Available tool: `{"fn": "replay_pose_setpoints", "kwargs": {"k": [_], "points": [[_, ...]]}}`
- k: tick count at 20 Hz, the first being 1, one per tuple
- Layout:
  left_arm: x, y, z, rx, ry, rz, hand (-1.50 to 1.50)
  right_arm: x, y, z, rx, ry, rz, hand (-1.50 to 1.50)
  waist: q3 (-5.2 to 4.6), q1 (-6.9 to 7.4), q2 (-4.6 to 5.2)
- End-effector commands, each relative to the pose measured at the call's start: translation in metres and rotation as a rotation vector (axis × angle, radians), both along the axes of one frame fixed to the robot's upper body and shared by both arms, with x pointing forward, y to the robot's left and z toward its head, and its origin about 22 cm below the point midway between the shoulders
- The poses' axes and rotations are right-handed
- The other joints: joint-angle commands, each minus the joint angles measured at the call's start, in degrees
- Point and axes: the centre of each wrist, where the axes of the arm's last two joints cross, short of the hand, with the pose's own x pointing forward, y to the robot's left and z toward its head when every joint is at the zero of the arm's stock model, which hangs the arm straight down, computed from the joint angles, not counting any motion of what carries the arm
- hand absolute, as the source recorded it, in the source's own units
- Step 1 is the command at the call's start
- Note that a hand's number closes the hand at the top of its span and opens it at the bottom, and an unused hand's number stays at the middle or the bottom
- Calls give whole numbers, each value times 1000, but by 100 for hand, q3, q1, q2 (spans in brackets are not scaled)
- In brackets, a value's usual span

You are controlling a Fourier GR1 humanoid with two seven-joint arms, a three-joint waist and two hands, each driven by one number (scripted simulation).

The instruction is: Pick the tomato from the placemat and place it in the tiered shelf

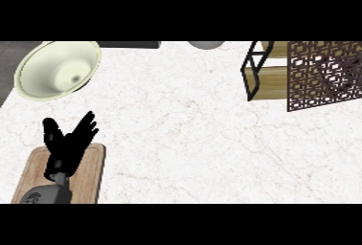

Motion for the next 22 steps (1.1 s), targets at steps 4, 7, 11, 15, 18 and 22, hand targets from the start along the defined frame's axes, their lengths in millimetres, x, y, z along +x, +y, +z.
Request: {"fn": "replay_pose_setpoints", "kwargs": {"k": [4,7,11,15,18,22], "points": [[5,1,5,-5,-3,18,0,-6,-16,7,294,-45,24,-150,0,-19,0],[4,-4,2,-1,7,1,0,-3,-10,10,417,-70,8,-150,0,13,9],[-10,7,-9,20,21,12,0,-19,-41,18,509,-126,-74,-150,-1,-17,-3],[0,-3,2,16,-6,-20,0,-44,-73,46,474,-218,-239,-150,1,86,57],[-7,-19,-4,14,3,2,0,-61,-100,39,515,-244,-330,-150,6,34,25],[-9,-7,-5,-3,6,-23,0,-81,-127,41,604,-281,-394,-150,9,104,57]]}}
